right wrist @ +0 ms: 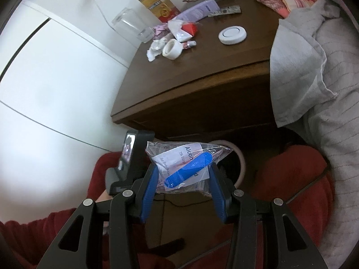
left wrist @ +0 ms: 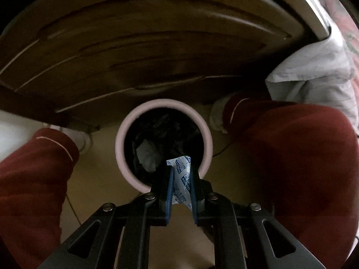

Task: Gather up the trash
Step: 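Carry the sachet and the plastic bag down over the wastebasket with both tools, then open the left tool to drop the sachet while the right tool releases the plastic bag into the wastebasket, then raise both tools to the table and grasp the white tape roll with the left tool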

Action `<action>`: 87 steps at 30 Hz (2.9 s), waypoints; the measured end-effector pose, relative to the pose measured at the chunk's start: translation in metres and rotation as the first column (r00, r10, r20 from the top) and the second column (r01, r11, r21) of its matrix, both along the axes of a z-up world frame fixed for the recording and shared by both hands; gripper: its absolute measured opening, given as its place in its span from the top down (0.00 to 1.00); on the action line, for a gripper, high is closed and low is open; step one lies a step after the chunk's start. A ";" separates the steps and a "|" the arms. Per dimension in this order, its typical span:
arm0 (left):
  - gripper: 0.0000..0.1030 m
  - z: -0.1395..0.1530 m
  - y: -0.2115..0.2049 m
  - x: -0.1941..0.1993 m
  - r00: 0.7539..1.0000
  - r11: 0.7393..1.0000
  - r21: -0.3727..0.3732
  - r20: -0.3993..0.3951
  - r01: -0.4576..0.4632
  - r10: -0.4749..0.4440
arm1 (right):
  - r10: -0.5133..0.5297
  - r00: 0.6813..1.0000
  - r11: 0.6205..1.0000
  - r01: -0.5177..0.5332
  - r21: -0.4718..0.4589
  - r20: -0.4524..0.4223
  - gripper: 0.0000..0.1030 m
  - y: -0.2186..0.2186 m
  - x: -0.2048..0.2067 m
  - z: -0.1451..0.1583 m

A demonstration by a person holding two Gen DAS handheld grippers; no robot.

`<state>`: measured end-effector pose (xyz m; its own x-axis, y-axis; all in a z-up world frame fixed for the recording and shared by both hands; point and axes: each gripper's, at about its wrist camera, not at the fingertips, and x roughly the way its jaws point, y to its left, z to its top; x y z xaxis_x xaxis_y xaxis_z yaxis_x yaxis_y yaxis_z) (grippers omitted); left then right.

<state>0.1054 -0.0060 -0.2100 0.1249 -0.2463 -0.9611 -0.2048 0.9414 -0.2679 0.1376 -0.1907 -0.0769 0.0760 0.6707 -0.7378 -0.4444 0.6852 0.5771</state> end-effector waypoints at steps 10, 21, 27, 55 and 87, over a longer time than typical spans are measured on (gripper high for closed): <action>0.84 -0.016 -0.007 0.008 0.999 0.999 0.024 -0.027 0.024 -0.023 | -0.005 1.000 1.000 0.005 0.002 -0.030 0.57 0.000 0.009 -0.009; 0.15 -0.012 -0.008 0.016 1.000 0.997 0.078 0.001 0.023 -0.023 | 0.001 0.999 1.000 -0.001 -0.004 -0.054 0.57 0.005 0.011 -0.016; 0.15 -0.005 0.000 0.013 1.000 0.997 0.075 0.011 0.018 -0.019 | -0.003 0.998 1.000 0.002 -0.008 -0.058 0.57 0.006 0.013 -0.016; 0.12 0.066 0.049 -0.050 0.994 0.970 0.228 0.090 -0.088 0.069 | 0.252 0.938 0.876 -0.325 -0.355 -0.238 0.55 0.149 0.030 -0.137; 0.12 0.147 0.045 -0.047 0.931 0.975 0.180 0.360 -0.132 0.060 | 0.155 0.979 0.983 -0.139 -0.121 0.133 0.23 0.078 0.012 0.002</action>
